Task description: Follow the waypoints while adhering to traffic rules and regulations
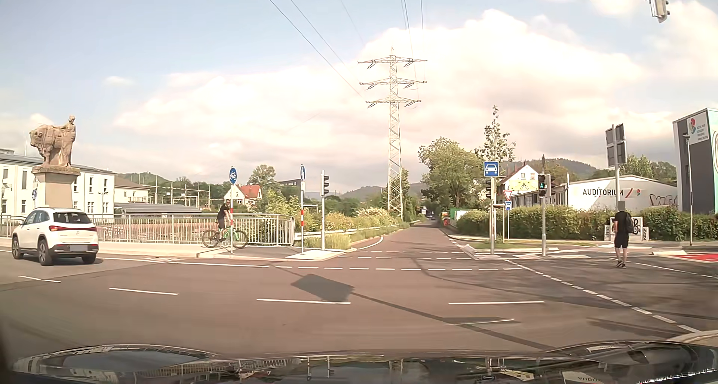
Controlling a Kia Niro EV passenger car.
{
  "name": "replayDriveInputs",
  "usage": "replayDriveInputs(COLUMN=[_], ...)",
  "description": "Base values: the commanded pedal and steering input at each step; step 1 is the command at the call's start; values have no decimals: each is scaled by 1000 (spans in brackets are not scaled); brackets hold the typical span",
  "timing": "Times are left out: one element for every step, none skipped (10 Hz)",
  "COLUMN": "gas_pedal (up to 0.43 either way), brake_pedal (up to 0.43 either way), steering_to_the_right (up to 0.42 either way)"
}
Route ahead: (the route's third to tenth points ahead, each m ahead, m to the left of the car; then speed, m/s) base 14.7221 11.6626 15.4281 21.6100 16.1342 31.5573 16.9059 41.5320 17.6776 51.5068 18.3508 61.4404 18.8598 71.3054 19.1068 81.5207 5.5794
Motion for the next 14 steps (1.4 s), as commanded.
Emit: replayDriveInputs(gas_pedal=[28, 28, 28, 28, 28, 28, 28, 28, 28, 28, 28, 39, 39, 39], brake_pedal=[0, 0, 0, 0, 0, 0, 0, 0, 0, 0, 0, 0, 0, 0], steering_to_the_right=[-174, -195, -215, -233, -248, -272, -296, -318, -329, -345, -358, -377, -388, -393])
